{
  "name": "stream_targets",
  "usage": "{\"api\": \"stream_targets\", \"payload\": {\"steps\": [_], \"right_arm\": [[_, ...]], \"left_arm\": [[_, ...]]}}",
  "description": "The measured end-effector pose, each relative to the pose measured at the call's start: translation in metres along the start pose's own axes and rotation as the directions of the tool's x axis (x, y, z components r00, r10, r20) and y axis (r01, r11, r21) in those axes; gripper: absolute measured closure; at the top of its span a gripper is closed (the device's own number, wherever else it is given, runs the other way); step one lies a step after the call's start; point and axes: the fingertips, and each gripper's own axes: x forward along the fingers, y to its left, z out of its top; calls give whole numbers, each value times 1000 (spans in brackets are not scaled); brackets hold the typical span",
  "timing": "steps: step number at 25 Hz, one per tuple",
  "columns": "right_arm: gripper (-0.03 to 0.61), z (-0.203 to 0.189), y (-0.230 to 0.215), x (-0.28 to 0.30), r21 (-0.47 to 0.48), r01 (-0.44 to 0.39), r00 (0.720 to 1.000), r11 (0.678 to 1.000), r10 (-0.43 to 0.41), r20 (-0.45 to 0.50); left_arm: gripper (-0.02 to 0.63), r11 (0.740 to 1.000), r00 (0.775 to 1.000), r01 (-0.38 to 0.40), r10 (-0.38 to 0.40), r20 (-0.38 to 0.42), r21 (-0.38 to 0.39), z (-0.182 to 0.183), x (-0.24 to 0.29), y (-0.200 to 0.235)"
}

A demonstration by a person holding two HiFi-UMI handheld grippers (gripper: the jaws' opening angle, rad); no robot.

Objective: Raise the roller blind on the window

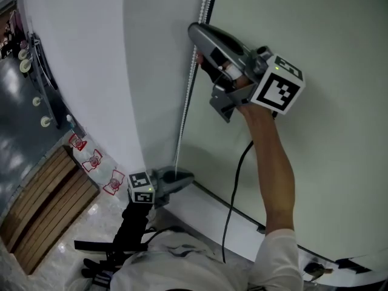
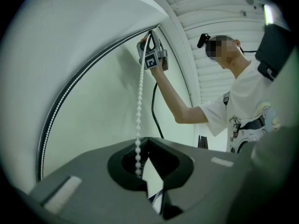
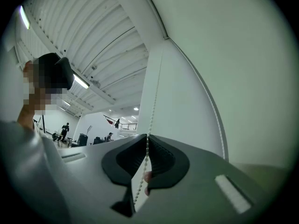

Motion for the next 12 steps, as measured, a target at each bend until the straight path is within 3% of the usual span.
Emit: {"api": "stream_targets", "payload": {"steps": [12], "right_arm": [[563,-43,3,-14,-17,26,996,1000,-27,-88]], "left_arm": [[615,1000,1000,11,-11,-10,7,12,9,-3]]}}
